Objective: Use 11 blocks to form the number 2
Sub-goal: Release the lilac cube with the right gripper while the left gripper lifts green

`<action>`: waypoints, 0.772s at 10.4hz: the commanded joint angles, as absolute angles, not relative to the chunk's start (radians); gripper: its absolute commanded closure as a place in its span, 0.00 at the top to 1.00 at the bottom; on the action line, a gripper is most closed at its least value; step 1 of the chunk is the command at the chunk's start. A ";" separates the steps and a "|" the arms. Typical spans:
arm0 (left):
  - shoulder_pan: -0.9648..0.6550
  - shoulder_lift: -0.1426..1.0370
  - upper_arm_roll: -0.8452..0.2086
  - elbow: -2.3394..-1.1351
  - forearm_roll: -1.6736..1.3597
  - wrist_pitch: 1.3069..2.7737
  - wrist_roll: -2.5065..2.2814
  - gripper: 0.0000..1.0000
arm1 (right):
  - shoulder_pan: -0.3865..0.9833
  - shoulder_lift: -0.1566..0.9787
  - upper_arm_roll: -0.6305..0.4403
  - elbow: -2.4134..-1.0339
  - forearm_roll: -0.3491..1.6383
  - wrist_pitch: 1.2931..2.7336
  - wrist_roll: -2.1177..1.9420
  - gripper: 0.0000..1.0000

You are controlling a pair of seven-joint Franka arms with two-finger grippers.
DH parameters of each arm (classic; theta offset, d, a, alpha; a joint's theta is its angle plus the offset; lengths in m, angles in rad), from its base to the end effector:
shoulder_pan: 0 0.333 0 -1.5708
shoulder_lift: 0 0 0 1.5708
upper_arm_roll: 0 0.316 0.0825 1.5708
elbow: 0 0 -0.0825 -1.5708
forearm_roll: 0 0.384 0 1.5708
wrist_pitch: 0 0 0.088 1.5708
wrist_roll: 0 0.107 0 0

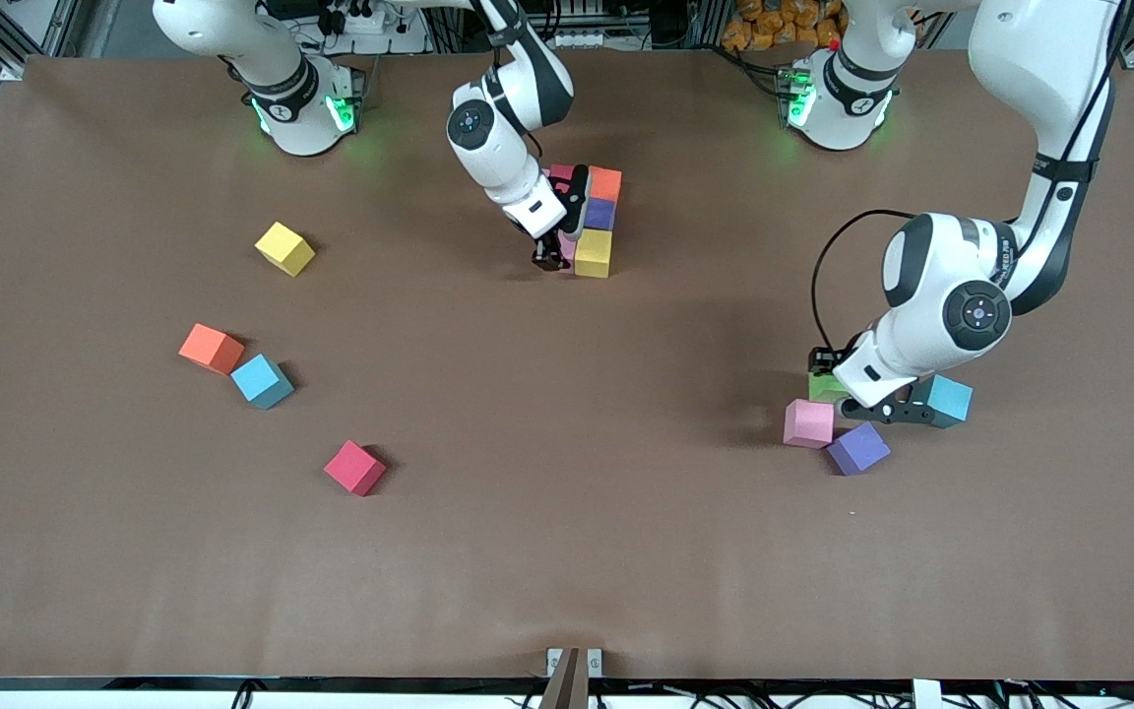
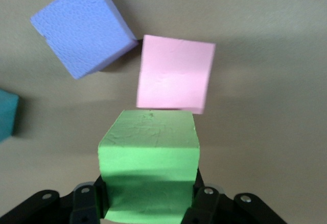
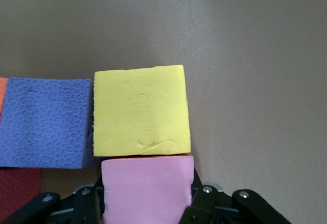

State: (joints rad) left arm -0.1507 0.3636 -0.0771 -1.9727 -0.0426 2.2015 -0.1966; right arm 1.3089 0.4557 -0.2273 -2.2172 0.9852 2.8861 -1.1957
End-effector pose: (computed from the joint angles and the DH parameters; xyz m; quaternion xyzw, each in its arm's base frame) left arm 0.5810 -0.1348 0.2752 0.9973 -0.0003 -0.0718 0.0154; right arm 0.3025 0.4603 0.1885 -0.7587 -0.6278 -0.1257 0.1205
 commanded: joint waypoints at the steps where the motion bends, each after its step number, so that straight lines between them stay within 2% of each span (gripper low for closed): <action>1: -0.225 0.357 -0.069 -1.945 -0.064 2.161 -0.407 0.00 | 1.322 0.495 -0.236 -2.197 1.031 2.927 -1.247 1.00; 8: -0.282 0.356 -0.069 -1.940 -0.061 2.155 -0.549 0.00 | 1.313 0.480 -0.236 -2.197 1.031 2.916 -1.232 1.00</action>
